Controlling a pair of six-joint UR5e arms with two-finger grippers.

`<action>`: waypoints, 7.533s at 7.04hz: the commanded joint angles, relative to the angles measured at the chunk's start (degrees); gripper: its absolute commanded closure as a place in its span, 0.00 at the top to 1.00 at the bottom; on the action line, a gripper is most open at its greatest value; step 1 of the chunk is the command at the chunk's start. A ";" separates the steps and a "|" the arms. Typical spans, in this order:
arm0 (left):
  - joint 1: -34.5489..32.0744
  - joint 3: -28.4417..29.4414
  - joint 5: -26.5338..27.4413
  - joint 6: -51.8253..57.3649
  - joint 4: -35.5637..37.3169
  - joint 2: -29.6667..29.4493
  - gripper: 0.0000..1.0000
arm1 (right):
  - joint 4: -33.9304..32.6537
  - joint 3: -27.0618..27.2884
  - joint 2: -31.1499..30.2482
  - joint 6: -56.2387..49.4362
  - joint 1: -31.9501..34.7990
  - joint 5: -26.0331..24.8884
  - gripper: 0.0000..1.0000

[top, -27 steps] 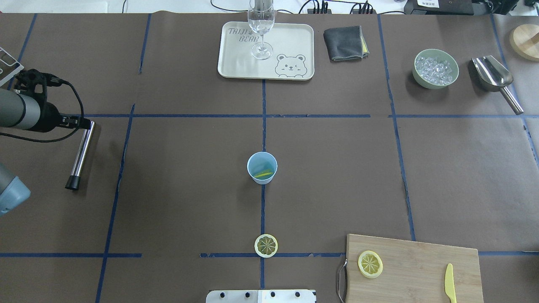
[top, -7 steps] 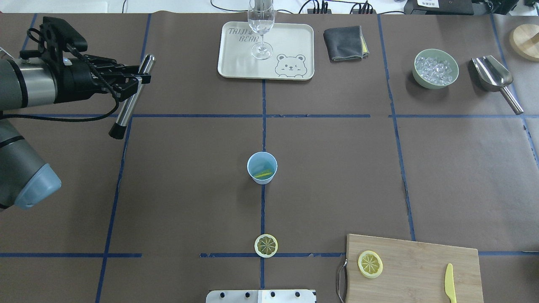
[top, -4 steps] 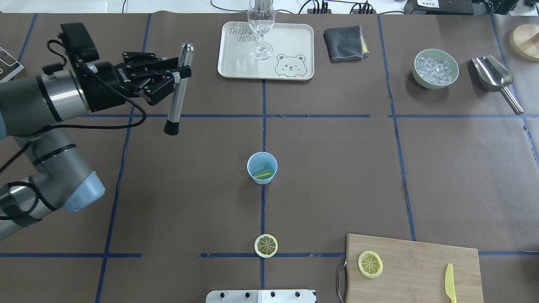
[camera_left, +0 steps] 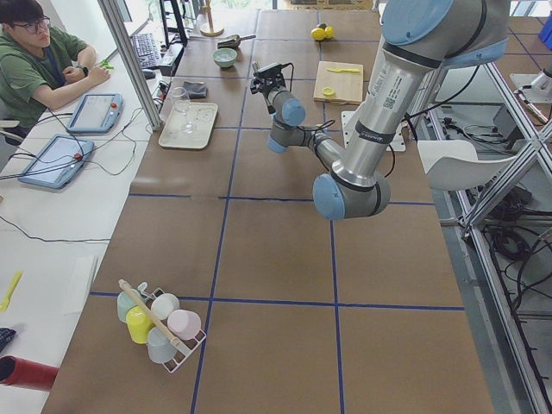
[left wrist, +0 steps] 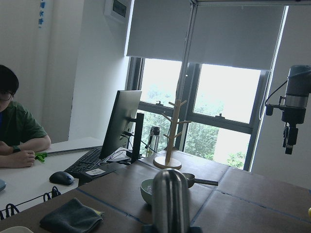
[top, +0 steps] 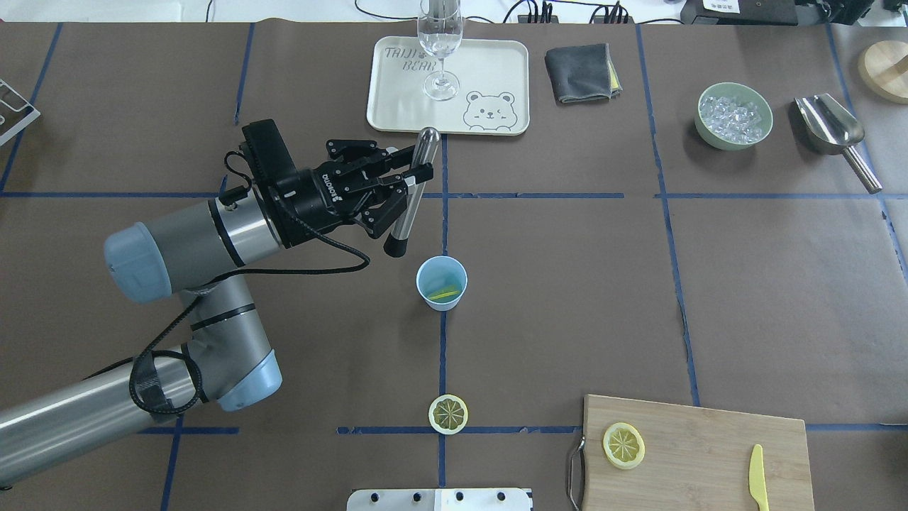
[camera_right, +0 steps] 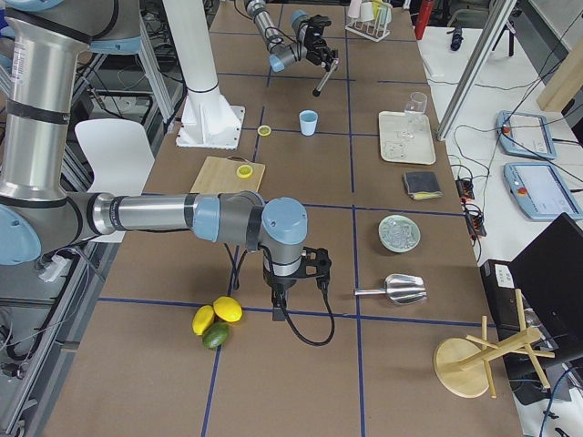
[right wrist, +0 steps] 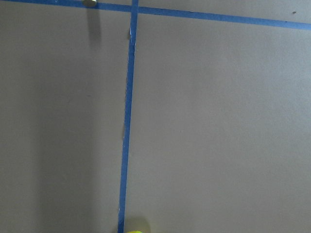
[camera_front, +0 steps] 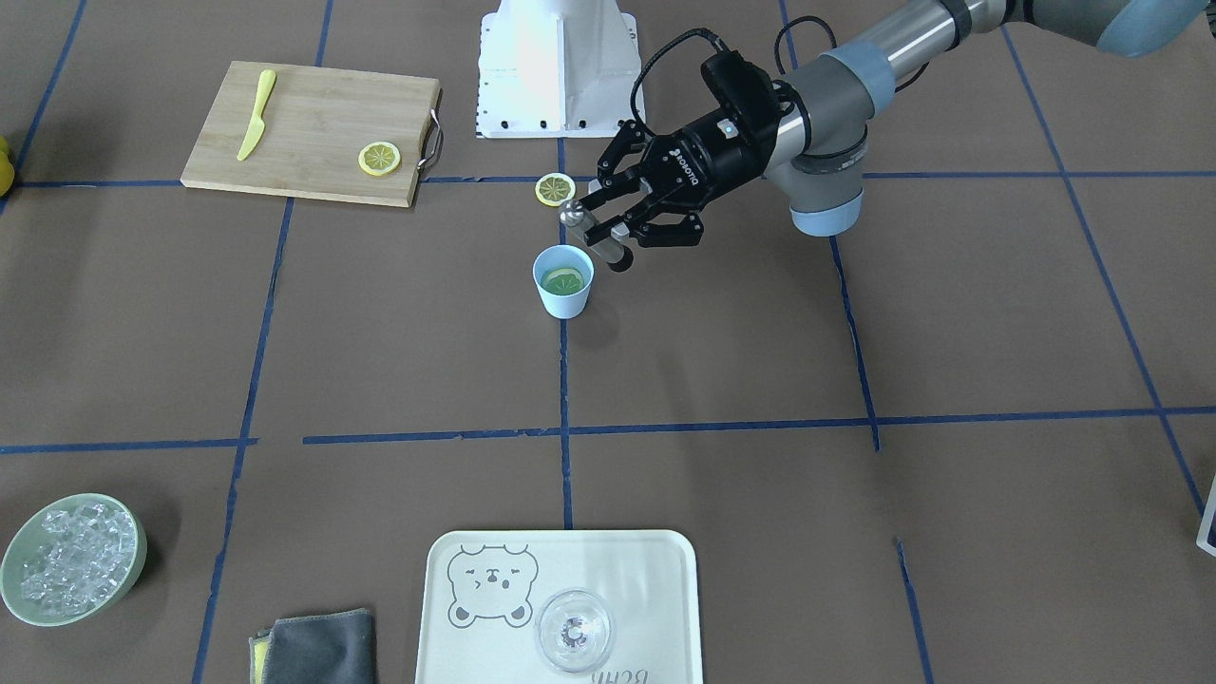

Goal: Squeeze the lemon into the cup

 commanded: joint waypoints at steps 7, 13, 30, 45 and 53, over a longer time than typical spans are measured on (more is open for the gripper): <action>8.09 10.51 10.82 5.61 -3.49 -5.16 0.00 | 0.00 -0.33 0.22 0.26 0.92 -0.07 1.00; 8.98 9.76 12.59 5.52 -3.58 -5.34 0.00 | 0.00 -0.51 0.39 0.26 0.92 0.01 1.00; -15.71 -23.31 -16.21 -20.38 88.27 16.88 0.00 | 0.00 -0.77 0.04 -0.09 0.92 0.10 1.00; -34.81 -18.99 -26.34 6.38 89.44 22.00 1.00 | 0.09 -0.68 0.66 -0.26 0.92 -0.07 1.00; -63.53 -15.74 -43.31 37.77 102.87 35.85 1.00 | 0.09 -2.70 1.70 0.44 0.48 4.06 1.00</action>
